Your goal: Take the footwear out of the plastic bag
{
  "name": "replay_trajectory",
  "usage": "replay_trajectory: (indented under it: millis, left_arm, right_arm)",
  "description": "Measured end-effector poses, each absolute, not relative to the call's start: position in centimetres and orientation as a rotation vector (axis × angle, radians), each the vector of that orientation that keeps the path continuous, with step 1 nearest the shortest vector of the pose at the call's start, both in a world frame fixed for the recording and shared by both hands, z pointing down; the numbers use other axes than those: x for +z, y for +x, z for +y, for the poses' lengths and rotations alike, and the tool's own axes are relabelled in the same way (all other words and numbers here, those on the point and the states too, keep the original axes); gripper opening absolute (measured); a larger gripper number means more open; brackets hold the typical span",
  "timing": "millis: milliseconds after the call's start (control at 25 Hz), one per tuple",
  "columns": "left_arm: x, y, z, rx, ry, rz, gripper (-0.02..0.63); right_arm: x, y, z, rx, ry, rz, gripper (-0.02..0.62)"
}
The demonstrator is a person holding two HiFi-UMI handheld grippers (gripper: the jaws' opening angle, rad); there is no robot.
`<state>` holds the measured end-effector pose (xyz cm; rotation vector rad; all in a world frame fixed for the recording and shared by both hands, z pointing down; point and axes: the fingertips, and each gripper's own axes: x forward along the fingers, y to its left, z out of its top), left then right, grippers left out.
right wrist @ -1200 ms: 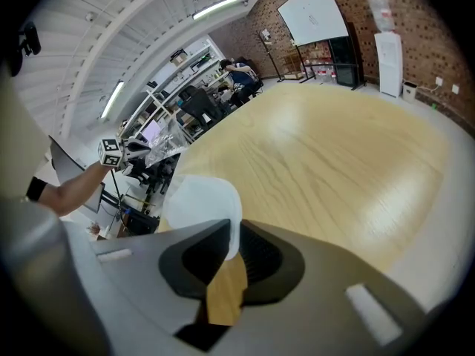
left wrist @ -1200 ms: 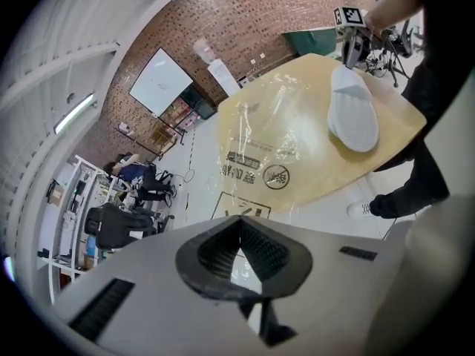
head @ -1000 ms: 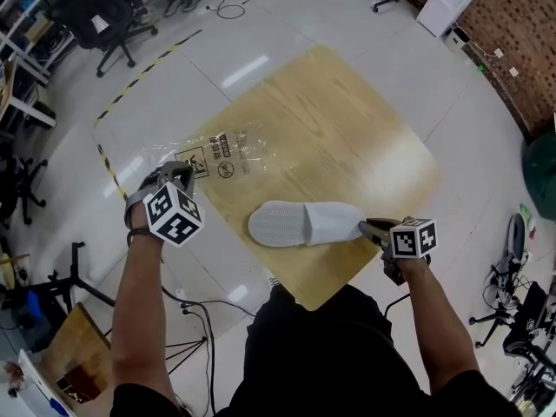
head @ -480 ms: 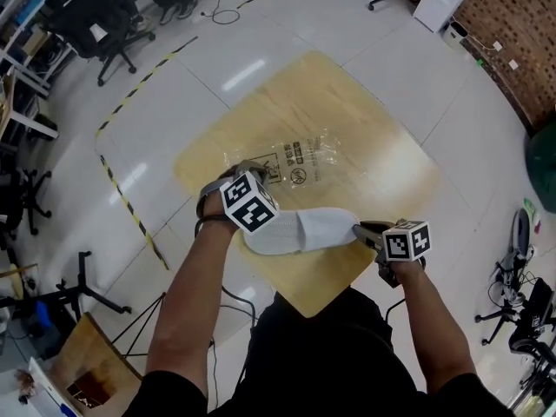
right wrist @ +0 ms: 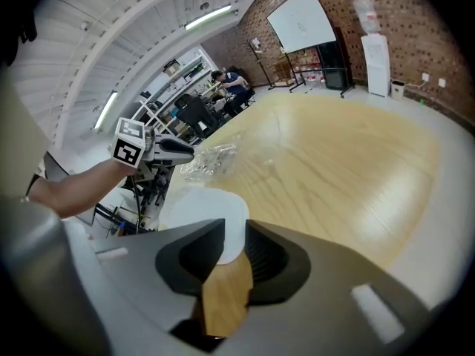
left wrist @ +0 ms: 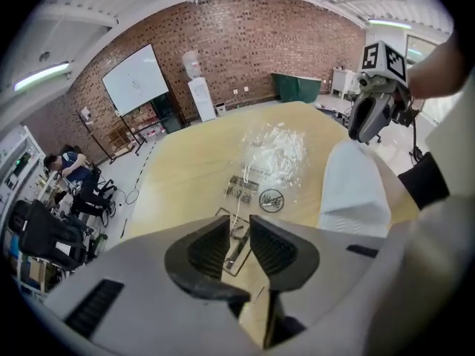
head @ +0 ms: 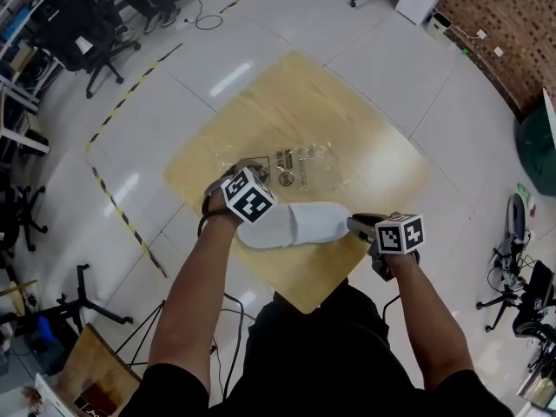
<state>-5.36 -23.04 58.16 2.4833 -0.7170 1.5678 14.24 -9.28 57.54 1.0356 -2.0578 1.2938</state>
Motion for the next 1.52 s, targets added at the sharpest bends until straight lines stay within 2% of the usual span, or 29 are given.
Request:
replay_trajectory:
  millis: [240,280,400,480,600,720,800,920,1080,1280,1520]
  left_arm:
    - [54.8,-6.2,-20.1,1.377,2.56,-0.804,0.079]
    - [54.0,-6.4,-19.3,1.319,2.565,-0.814,0.064]
    - [51.2,-6.5,-16.2,1.11,2.561,-0.837,0.038]
    - [49.1,-6.0,-13.1,0.939,2.533,-0.856,0.009]
    - [46.5,-4.3,-6.4,0.691,2.486,-0.855,0.008]
    - [46.1,-3.0,2.2,0.613,2.467,-0.812,0.006]
    - [46.5,-2.6,8.0,0.607,2.456,-0.811,0.008]
    - [46.8,-1.8,14.8,0.53,2.394,-0.874,0.008]
    - [44.8,-0.7,19.9,0.382,2.297,-1.095,0.008]
    - [42.2,2.3,26.6,0.318,2.196,-1.276,0.006]
    - [40.2,5.6,34.3,0.354,2.139,-1.274,0.008]
  right_arm:
    - [55.2,15.2,-6.4,1.226,1.191,-2.058,0.091]
    - [54.4,15.0,-5.8,1.215,1.209,-2.078,0.082]
    - [51.0,14.1,-4.2,1.214,1.255,-2.208,0.002]
    - [48.3,13.6,-3.2,1.259,1.255,-2.348,0.0]
    - [44.7,12.6,-0.6,1.411,1.141,-2.531,0.0]
    - [40.3,10.7,2.2,1.607,0.972,-2.724,0.0]
    - [38.4,9.4,4.7,1.536,0.857,-2.808,0.0]
    - [37.6,8.3,10.3,1.22,0.677,-2.825,0.002]
    - [38.9,11.4,17.0,0.935,0.686,-2.705,0.0]
    - [39.1,17.5,23.8,0.884,0.752,-2.692,0.0]
    - [37.3,21.0,30.3,0.911,0.729,-2.689,0.0]
